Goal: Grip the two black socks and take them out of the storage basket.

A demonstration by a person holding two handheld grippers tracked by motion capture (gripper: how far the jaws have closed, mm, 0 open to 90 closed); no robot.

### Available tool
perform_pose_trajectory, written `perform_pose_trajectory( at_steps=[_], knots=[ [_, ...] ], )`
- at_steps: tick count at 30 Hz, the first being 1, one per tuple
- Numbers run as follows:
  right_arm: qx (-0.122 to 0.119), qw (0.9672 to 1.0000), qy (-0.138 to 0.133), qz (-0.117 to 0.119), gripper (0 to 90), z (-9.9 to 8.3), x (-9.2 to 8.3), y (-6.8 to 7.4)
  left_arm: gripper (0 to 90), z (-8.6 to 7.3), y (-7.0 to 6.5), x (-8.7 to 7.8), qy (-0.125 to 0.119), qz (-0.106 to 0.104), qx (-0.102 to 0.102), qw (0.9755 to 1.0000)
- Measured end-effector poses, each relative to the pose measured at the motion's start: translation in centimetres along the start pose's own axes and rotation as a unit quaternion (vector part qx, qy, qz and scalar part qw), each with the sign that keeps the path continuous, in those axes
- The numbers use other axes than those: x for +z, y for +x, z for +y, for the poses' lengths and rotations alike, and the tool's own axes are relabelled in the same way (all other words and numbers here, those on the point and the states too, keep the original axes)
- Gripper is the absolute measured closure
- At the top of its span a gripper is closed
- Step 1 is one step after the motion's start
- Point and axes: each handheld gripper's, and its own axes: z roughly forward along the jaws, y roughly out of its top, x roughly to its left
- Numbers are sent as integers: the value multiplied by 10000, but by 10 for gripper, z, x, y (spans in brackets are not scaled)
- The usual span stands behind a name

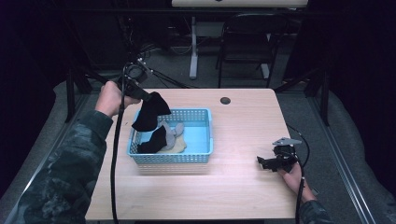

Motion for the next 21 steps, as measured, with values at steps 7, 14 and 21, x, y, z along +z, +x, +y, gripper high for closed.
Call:
perform_pose_trajectory(
  at_steps=[7,14,21],
  knots=[
    [0,10000,8,-14,0,0,0,0,866,-1,7,-17,-92,80,-42,9999],
    [-1,10000,4,-15,0,0,0,0,866,-13,17,-30,-167,234,-196,9994],
    [5,10000,0,-12,0,0,0,0,866,-25,31,-49,-273,403,-363,9982]
  ],
)
